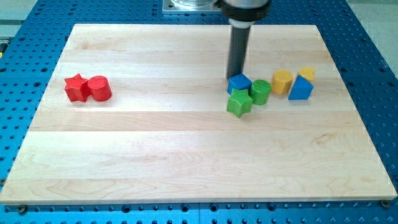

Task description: Put the yellow blocks to the top center side

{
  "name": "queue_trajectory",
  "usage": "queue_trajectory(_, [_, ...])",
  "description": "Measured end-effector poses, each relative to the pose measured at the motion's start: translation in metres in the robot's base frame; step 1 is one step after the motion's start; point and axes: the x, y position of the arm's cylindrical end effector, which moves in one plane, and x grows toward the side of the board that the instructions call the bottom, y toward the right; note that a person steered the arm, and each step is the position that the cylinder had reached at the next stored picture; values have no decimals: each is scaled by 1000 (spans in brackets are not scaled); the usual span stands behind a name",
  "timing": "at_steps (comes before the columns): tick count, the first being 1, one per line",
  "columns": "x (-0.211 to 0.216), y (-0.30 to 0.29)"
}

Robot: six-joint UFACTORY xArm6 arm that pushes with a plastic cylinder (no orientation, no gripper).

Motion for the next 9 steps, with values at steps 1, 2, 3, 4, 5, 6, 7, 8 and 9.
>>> queue_trajectory(1, [-34,62])
queue_trajectory(2, [-37,146])
queue_trajectory(3, [-12,186])
queue_trajectory(4, [19,154])
queue_trajectory(5, [28,115])
queue_trajectory(6, [28,96])
queue_trajectory(7, [28,74])
queue_trajectory(8, [43,36])
queue_trajectory(9, [48,3])
